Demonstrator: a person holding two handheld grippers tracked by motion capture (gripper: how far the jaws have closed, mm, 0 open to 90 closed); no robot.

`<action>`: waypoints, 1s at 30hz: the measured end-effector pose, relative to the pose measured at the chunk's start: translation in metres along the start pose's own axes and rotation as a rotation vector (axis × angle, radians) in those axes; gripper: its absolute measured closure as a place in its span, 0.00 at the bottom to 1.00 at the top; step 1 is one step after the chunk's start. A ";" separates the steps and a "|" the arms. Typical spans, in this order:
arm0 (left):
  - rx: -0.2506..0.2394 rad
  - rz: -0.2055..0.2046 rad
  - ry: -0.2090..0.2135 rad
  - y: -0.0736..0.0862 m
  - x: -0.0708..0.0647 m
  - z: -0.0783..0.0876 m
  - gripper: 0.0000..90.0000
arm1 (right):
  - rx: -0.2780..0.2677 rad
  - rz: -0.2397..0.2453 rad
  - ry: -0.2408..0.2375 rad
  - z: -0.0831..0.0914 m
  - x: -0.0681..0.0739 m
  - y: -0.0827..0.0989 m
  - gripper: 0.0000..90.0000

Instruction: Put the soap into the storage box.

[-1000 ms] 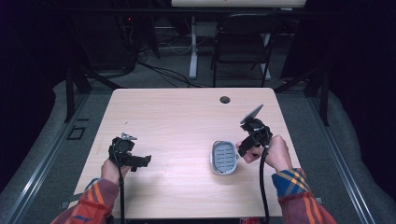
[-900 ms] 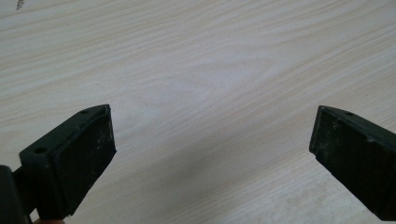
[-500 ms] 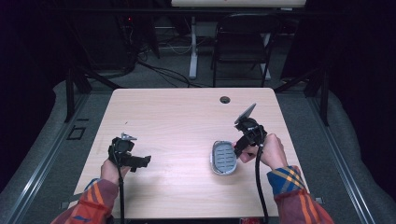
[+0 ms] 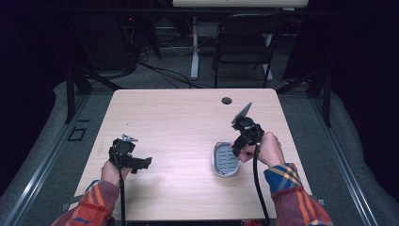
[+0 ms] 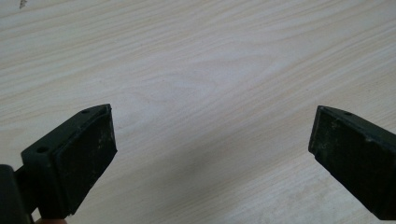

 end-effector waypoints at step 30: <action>0.007 -0.017 0.012 0.001 -0.002 -0.001 0.01 | 0.080 0.029 0.023 -0.014 0.012 -0.013 0.41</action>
Point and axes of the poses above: each handheld gripper's, and its own axes: z roughly backward along the jaws, y roughly out of its underside, x roughly to its left, the point moved 10 cm from there along -z, roughly forward along the jaws, and after that the axes turned 13 degrees about -y, right-handed, at the moved point
